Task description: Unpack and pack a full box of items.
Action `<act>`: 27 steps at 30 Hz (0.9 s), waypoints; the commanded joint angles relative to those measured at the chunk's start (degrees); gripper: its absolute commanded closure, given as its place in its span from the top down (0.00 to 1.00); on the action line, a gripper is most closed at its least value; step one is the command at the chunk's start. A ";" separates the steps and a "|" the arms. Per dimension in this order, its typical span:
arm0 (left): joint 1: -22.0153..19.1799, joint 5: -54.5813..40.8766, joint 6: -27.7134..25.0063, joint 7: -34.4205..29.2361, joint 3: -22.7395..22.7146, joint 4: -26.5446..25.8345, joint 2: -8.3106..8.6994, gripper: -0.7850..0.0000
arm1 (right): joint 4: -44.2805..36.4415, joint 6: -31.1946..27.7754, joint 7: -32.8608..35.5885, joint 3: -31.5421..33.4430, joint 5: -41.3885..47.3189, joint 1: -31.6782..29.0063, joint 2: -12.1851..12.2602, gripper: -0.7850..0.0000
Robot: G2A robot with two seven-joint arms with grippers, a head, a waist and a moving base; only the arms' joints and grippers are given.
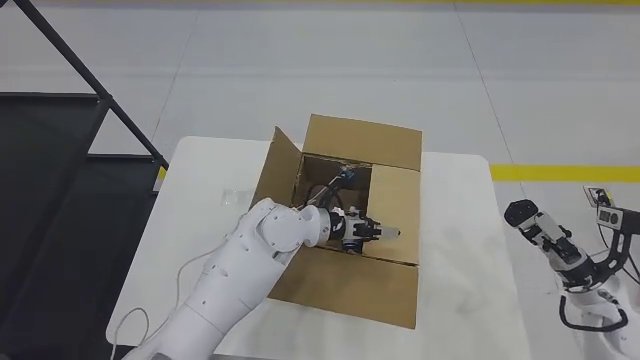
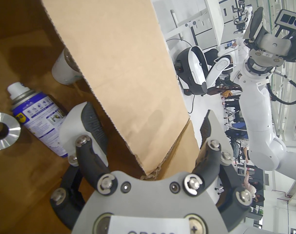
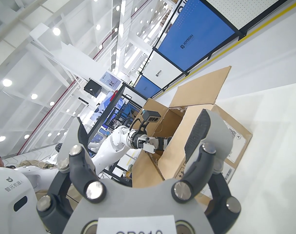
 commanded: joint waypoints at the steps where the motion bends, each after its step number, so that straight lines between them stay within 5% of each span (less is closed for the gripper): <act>1: -0.41 -0.37 -1.25 0.88 0.55 0.91 -0.40 1.00 | -0.04 -0.11 0.02 0.13 0.29 -0.23 0.16 1.00; 7: -0.03 -1.39 -4.54 2.18 -0.52 -0.31 -0.34 1.00 | 0.48 -0.52 -0.33 -0.33 0.87 -0.42 0.54 1.00; 17: 3.83 6.13 -2.71 8.88 -2.09 -12.14 0.65 1.00 | 1.18 -2.23 -1.88 -0.34 5.33 -1.31 0.99 1.00; 22: 3.06 6.34 -1.13 12.77 0.47 -13.90 -0.67 1.00 | 2.89 -3.34 -2.50 2.17 10.19 -2.28 1.38 1.00; 27: -0.74 2.71 -0.57 13.78 4.59 -10.10 -3.23 1.00 | 5.22 -4.76 -1.82 5.13 14.58 -3.70 1.83 1.00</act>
